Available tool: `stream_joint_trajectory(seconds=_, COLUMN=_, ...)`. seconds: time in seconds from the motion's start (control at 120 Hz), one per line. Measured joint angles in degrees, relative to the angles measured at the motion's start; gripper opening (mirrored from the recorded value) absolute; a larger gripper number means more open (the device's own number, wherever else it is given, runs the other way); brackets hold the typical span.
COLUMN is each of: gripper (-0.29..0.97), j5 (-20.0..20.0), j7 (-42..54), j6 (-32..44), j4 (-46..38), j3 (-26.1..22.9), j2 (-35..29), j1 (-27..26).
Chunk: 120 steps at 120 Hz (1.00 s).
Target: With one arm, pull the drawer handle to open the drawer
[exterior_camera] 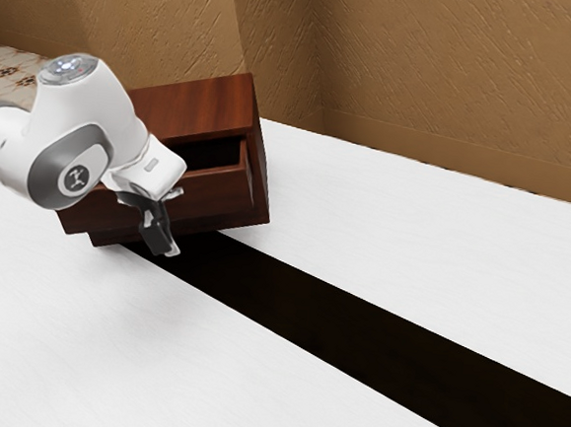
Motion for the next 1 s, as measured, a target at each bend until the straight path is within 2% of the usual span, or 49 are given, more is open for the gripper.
stream_joint_trajectory(seconds=0.083, gripper=0.93, j5=0.4, j7=-0.1, j6=0.0, j4=-0.9, j3=-2.5, j2=-0.3, j1=2.4)
stream_joint_trajectory(seconds=0.167, gripper=0.96, j5=0.8, j7=-0.1, j6=0.0, j4=-1.2, j3=-3.4, j2=-0.4, j1=3.1)
stream_joint_trajectory(seconds=0.267, gripper=0.92, j5=1.4, j7=-0.1, j6=0.0, j4=-1.5, j3=-4.7, j2=-0.7, j1=4.4)
stream_joint_trajectory(seconds=0.35, gripper=0.81, j5=2.0, j7=-0.2, j6=0.0, j4=-1.7, j3=-7.2, j2=-1.0, j1=6.7)
stream_joint_trajectory(seconds=0.417, gripper=0.81, j5=2.6, j7=-0.3, j6=0.1, j4=-2.4, j3=-9.0, j2=-1.4, j1=8.4)
stream_joint_trajectory(seconds=0.475, gripper=0.80, j5=2.9, j7=-0.4, j6=0.1, j4=-3.2, j3=-11.9, j2=-1.7, j1=11.1)
stream_joint_trajectory(seconds=0.55, gripper=0.72, j5=3.3, j7=-0.6, j6=0.2, j4=-4.3, j3=-16.8, j2=-2.2, j1=15.7)
stream_joint_trajectory(seconds=0.683, gripper=0.77, j5=3.2, j7=-1.0, j6=0.4, j4=-5.7, j3=-20.9, j2=-2.4, j1=19.6)
stream_joint_trajectory(seconds=0.858, gripper=0.65, j5=2.7, j7=-1.7, j6=0.5, j4=-6.9, j3=-28.0, j2=-2.7, j1=26.3)
stream_joint_trajectory(seconds=1.0, gripper=0.64, j5=2.2, j7=-2.4, j6=0.5, j4=-8.0, j3=-32.5, j2=-2.7, j1=30.6)
